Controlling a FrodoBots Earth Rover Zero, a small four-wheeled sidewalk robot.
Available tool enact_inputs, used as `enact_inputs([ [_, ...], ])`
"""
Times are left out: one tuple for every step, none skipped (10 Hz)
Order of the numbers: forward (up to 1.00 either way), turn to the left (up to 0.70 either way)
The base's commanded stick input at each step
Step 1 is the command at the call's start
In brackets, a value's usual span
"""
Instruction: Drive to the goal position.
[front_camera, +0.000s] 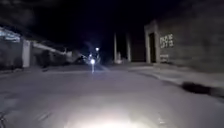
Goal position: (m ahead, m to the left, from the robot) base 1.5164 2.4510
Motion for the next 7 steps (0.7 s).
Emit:
enact_inputs([
  [0.84,0.04],
  [0.84,0.04],
  [0.84,0.04],
  [0.84,0.04],
  [0.84,0.04],
  [0.84,0.04],
  [0.84,0.04],
])
